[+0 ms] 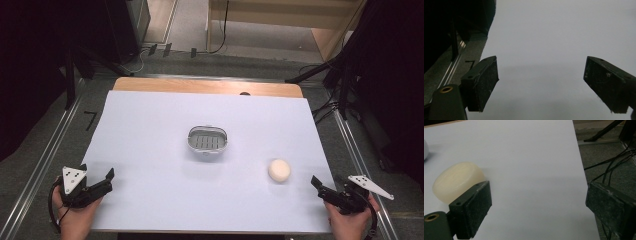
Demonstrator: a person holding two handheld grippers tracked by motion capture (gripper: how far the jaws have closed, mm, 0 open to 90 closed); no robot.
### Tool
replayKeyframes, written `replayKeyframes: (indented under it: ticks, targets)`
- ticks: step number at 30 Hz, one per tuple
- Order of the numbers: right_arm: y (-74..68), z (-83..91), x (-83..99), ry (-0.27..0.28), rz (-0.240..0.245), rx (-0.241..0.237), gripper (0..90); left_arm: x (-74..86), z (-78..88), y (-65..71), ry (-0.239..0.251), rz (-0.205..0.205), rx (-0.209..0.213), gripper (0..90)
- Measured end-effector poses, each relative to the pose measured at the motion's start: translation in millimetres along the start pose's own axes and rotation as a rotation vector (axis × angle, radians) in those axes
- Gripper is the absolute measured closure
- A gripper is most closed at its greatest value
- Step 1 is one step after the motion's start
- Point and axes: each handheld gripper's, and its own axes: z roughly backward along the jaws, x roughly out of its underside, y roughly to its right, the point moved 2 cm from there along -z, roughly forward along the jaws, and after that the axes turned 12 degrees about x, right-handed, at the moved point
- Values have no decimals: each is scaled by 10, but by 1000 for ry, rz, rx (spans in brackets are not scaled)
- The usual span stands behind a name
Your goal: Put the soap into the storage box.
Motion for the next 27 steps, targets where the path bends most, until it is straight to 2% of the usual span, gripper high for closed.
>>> replayKeyframes:
  ticks: [8, 12, 15, 27]
  targets:
    - [-13, 21, -43, -12, -23, -19, 75, 3, 12, -5, 11, 3, 1, 134]
    - [-92, 29, -74, -27, -21, -39, 80, 2, 10, -9, 11, 8, 5, 135]
    - [-187, 37, -88, -34, 0, -66, 77, 1, 1, -5, 2, 2, 7, 136]
    - [-419, 40, -116, -58, 46, -99, 81, 1, 3, -9, -1, 4, 12, 138]
